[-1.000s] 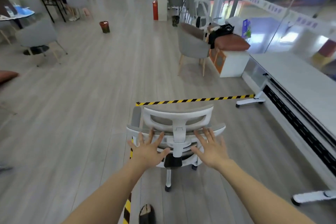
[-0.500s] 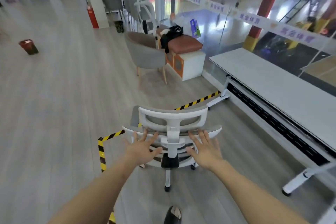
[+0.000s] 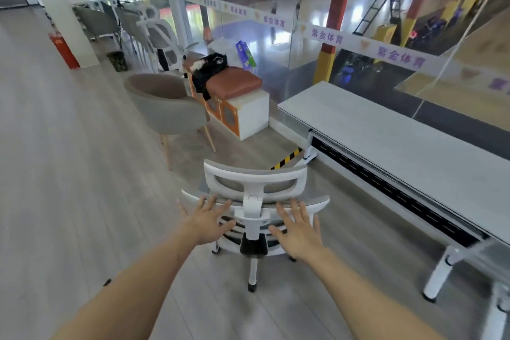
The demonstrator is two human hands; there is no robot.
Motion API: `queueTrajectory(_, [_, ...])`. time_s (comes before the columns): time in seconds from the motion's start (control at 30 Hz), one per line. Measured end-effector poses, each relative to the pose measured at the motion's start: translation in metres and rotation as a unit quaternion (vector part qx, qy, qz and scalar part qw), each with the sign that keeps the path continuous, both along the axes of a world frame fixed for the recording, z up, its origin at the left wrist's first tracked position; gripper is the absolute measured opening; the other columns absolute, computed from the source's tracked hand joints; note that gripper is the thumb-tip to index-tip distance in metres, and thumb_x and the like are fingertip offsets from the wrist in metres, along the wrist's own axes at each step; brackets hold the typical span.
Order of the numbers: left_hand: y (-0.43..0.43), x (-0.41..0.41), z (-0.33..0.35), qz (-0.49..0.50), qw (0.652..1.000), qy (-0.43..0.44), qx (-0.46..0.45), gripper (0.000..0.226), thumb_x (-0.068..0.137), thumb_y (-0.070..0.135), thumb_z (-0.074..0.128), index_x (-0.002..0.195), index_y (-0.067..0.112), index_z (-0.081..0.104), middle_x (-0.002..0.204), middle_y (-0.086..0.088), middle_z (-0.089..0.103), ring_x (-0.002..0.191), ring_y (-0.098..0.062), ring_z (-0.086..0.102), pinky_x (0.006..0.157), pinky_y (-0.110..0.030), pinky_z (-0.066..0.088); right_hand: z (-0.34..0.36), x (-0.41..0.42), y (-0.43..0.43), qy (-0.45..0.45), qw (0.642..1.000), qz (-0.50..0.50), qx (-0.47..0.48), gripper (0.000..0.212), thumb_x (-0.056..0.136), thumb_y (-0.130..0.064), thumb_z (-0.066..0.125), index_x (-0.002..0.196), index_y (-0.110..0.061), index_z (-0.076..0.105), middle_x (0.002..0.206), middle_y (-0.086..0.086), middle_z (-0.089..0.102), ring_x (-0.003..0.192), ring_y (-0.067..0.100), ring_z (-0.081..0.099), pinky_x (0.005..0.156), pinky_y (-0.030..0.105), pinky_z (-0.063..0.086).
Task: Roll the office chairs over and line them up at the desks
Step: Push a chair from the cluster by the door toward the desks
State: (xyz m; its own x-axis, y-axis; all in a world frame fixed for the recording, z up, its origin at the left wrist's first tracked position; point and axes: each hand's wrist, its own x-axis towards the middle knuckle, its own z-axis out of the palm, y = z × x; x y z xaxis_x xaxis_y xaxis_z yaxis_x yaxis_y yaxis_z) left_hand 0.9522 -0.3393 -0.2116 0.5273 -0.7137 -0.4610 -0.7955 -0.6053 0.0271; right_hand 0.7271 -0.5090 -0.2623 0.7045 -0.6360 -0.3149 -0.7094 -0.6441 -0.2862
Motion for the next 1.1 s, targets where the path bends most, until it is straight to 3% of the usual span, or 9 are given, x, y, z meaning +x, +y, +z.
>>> queueTrajectory(0.47, [-0.076, 0.112, 0.008, -0.099, 0.995, -0.006, 0.000, 0.080, 0.087, 0.091, 0.013, 0.160, 0.057, 0.002, 0.175, 0.004, -0.006, 0.161, -0.026, -0.006, 0.112, -0.081, -0.010, 0.012, 0.088, -0.024, 0.034, 0.995, -0.090, 0.009, 0.073, 0.097, -0.075, 0.019, 0.156, -0.051, -0.016, 0.163, -0.005, -0.035, 0.151, 0.024, -0.032, 0.123, 0.059, -0.012])
queueTrajectory(0.6, [-0.080, 0.114, 0.017, -0.092, 0.994, 0.018, -0.052, 0.073, 0.095, 0.081, 0.017, 0.160, 0.049, 0.023, 0.174, 0.004, 0.015, 0.160, -0.027, 0.009, 0.114, -0.079, -0.005, 0.026, 0.095, -0.023, 0.034, 0.994, -0.100, 0.017, 0.074, 0.097, -0.076, 0.021, 0.160, -0.048, -0.005, 0.169, -0.003, -0.022, 0.156, 0.025, -0.020, 0.125, 0.060, -0.002])
queueTrajectory(0.7, [-0.074, 0.098, 0.020, -0.102, 0.975, 0.009, -0.199, 0.054, 0.102, 0.058, 0.034, 0.152, 0.038, 0.039, 0.159, 0.003, 0.040, 0.150, -0.021, 0.031, 0.119, -0.066, 0.020, 0.040, 0.085, -0.012, -0.005, 0.989, -0.146, -0.006, 0.071, 0.098, -0.072, 0.028, 0.161, -0.040, 0.020, 0.172, -0.002, 0.006, 0.158, 0.022, 0.002, 0.126, 0.054, 0.011])
queueTrajectory(0.83, [-0.076, 0.059, 0.027, -0.214, 0.928, -0.028, -0.303, 0.049, 0.103, 0.048, 0.042, 0.147, 0.028, 0.050, 0.153, -0.004, 0.047, 0.147, -0.028, 0.037, 0.119, -0.057, 0.029, 0.059, 0.047, 0.020, -0.040, 0.970, -0.233, -0.065, 0.058, 0.104, -0.055, 0.038, 0.154, -0.028, 0.039, 0.166, 0.002, 0.031, 0.153, 0.023, 0.025, 0.121, 0.046, 0.028])
queueTrajectory(0.97, [-0.097, -0.011, 0.040, -0.328, 0.912, 0.005, -0.247, 0.059, 0.106, 0.046, 0.037, 0.160, 0.026, 0.029, 0.163, -0.003, 0.031, 0.157, -0.029, 0.016, 0.124, -0.055, 0.016, 0.077, -0.015, 0.053, -0.019, 0.948, -0.299, -0.103, 0.051, 0.105, -0.047, 0.042, 0.149, -0.021, 0.047, 0.163, 0.003, 0.035, 0.152, 0.024, 0.026, 0.119, 0.044, 0.027])
queueTrajectory(1.1, [-0.110, -0.115, 0.052, -0.404, 0.885, 0.021, -0.230, 0.063, 0.108, 0.052, 0.033, 0.165, 0.028, 0.019, 0.171, -0.007, 0.020, 0.159, -0.031, 0.009, 0.126, -0.052, 0.016, 0.087, -0.111, 0.083, -0.019, 0.920, -0.367, -0.139, 0.045, 0.104, -0.045, 0.047, 0.144, -0.026, 0.051, 0.158, 0.000, 0.040, 0.149, 0.022, 0.030, 0.115, 0.041, 0.031])
